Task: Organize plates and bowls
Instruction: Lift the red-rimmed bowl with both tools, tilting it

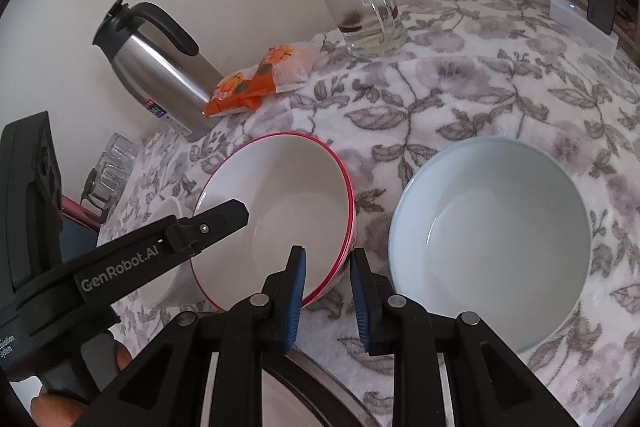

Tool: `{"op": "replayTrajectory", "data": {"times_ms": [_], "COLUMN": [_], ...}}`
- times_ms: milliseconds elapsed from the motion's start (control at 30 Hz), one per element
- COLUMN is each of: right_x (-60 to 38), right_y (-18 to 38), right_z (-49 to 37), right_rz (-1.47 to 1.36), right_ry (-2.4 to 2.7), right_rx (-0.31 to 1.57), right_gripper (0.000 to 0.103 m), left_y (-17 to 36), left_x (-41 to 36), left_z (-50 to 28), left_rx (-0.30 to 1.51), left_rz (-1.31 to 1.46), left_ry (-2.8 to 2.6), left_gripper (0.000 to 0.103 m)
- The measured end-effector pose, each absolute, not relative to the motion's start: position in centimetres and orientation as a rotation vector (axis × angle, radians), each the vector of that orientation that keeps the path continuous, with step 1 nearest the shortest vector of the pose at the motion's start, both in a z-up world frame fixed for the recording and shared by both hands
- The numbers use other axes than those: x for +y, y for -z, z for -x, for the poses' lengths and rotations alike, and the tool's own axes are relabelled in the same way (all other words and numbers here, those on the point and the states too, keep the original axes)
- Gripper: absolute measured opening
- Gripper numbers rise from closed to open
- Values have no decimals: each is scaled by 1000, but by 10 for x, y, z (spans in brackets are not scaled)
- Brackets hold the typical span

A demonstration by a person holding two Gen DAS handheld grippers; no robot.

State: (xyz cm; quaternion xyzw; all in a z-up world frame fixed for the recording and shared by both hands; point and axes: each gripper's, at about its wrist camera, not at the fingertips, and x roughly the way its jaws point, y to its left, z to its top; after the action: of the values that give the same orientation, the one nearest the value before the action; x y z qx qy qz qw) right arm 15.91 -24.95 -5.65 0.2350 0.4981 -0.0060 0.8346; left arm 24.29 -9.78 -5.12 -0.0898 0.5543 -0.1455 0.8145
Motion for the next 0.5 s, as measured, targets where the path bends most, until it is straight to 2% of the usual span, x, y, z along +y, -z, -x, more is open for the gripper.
{"op": "replayTrajectory", "data": {"times_ms": [500], "right_x": [-242], "right_y": [-3], "right_z": [-135], "right_rz": [-461], "right_ry": [5], "right_rx": [944], "right_gripper": [24], "left_y": [-2], "left_x": [-91], "left_z": [-219], "left_rx": [1110], "left_rz": [206], "left_ry": [336], "left_gripper": [35]}}
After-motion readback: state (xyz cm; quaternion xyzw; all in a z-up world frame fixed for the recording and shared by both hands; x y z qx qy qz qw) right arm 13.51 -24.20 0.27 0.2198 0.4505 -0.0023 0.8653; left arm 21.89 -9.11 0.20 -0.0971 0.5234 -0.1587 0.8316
